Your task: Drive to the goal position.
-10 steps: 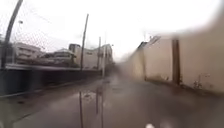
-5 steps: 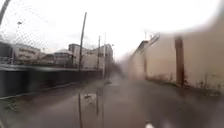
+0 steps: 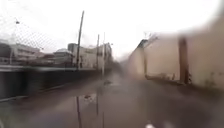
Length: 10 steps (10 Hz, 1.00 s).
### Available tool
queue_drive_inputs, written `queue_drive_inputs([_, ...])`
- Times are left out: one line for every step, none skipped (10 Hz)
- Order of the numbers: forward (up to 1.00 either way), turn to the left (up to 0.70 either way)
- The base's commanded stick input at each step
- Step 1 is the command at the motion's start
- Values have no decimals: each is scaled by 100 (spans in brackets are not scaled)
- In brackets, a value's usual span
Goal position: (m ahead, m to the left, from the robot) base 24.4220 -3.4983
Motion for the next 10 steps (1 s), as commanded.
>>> queue_drive_inputs([50,5])
queue_drive_inputs([50,5])
queue_drive_inputs([50,5])
queue_drive_inputs([50,5])
queue_drive_inputs([50,5])
queue_drive_inputs([50,5])
queue_drive_inputs([50,5])
queue_drive_inputs([50,5])
queue_drive_inputs([50,5])
queue_drive_inputs([50,5])
